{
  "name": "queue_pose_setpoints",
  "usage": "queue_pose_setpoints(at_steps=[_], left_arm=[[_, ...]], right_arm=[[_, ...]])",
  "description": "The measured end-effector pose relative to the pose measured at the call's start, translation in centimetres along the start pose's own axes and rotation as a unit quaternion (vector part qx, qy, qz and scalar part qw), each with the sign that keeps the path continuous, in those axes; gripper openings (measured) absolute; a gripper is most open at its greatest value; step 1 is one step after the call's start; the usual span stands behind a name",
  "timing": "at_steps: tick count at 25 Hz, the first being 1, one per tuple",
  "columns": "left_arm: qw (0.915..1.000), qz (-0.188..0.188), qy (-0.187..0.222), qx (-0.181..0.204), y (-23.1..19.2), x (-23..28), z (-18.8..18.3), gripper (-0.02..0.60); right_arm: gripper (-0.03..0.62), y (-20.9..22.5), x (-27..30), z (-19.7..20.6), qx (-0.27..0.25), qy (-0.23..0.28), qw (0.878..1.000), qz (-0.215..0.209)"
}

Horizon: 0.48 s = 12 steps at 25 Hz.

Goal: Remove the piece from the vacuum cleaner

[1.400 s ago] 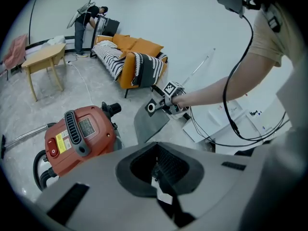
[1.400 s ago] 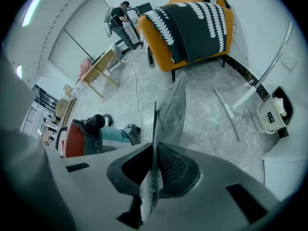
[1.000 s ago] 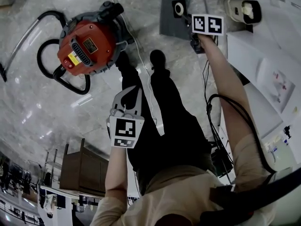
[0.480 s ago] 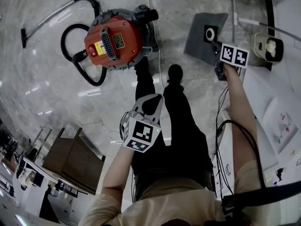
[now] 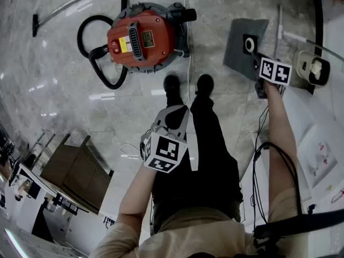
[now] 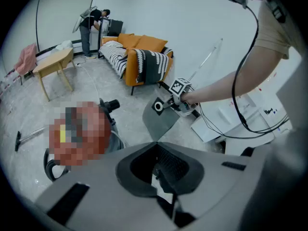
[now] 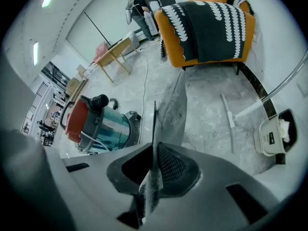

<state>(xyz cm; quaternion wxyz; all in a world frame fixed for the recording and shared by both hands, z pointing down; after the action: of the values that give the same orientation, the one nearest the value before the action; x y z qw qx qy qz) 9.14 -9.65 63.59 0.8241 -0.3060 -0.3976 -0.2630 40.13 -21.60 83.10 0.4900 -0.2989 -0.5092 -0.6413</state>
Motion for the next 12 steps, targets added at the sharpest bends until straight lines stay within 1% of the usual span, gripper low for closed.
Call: queue_pose_setpoints(at_steps=[3,5,7,9,12], left_arm=[[0.9997,-0.018,0.003,-0.014,-1.7,-1.1,0.8,-0.005],[0.9996,-0.017,0.008,-0.022,-2.2,-1.4,1.5,-0.005],[0.9996,-0.015,0.005,-0.023,-2.6,-1.6,2.7,-0.005],[0.9997,-0.015,0.003,-0.021,-3.0,-2.2,3.5,-0.005],[0.9997,-0.014,0.011,-0.017,-3.6,-3.5,3.6,-0.005]], right_arm=[[0.031,-0.6,0.1,1.0,0.006,-0.003,1.000,0.002],[0.031,-1.1,-0.3,1.5,-0.006,-0.007,1.000,0.008],[0.031,-2.0,-0.7,2.2,-0.016,-0.006,1.000,0.011],[0.031,-3.0,-1.3,2.9,-0.016,-0.004,1.000,0.012],[0.031,-4.1,-2.6,3.5,-0.010,0.000,1.000,0.017]])
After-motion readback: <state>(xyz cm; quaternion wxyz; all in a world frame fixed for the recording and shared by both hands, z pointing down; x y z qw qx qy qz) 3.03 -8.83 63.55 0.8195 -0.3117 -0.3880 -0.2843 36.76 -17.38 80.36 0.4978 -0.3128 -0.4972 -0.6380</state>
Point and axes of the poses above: the fingertips, and each gripper's own axes: x forward along the fingers, y to its right, z out of its underside, the point moved 5 cm from there along -x, backward along the fingers, and after that the axes turned 4 degrees about y, right-handed, at the moved point
